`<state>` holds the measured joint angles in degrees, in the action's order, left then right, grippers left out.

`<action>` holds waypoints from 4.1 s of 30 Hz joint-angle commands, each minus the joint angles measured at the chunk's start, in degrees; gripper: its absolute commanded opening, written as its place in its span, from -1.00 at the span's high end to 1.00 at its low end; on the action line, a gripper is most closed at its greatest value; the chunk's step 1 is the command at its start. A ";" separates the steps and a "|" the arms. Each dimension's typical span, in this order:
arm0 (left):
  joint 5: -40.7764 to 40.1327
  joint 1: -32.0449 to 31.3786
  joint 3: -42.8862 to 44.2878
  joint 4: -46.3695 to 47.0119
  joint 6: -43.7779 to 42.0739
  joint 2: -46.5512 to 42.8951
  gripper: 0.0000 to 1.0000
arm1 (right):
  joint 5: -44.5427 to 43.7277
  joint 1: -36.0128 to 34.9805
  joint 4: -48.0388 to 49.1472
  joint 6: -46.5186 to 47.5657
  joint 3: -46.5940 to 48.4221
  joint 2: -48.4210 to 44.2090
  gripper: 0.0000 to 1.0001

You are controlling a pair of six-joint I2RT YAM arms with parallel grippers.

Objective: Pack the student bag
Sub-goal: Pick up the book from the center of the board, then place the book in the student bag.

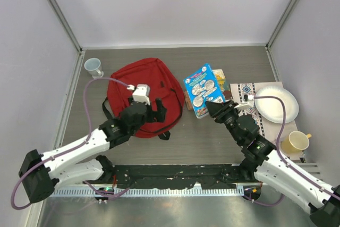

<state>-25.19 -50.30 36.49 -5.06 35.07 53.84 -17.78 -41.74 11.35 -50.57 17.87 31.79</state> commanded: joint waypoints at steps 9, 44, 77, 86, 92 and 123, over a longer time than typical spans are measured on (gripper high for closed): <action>11.56 -6.21 11.41 -7.25 -13.36 20.85 -0.99 | -12.37 0.25 -15.48 7.77 9.12 -6.04 0.98; 12.10 -6.30 13.34 -6.10 -12.57 28.07 0.85 | -10.17 0.25 -17.77 5.04 7.01 -7.62 0.98; -20.42 -6.30 25.73 -10.24 -13.36 15.76 1.00 | 11.43 0.34 -26.73 -5.68 8.15 -11.48 0.99; -18.32 -6.30 29.07 -8.65 -13.80 18.22 1.00 | 23.66 0.34 -11.76 -16.12 4.74 -7.64 0.98; -16.91 -6.30 31.18 -8.74 -13.98 18.84 1.00 | 29.82 0.34 6.19 -21.59 1.03 3.52 0.98; -11.64 -6.39 29.60 -5.66 -14.33 12.25 1.00 | 24.64 0.25 62.64 -35.91 10.77 64.34 0.98</action>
<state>-36.84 -56.40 64.97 -16.08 21.69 68.82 10.33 -41.23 58.61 -83.33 23.57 92.92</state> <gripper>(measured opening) 0.009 0.318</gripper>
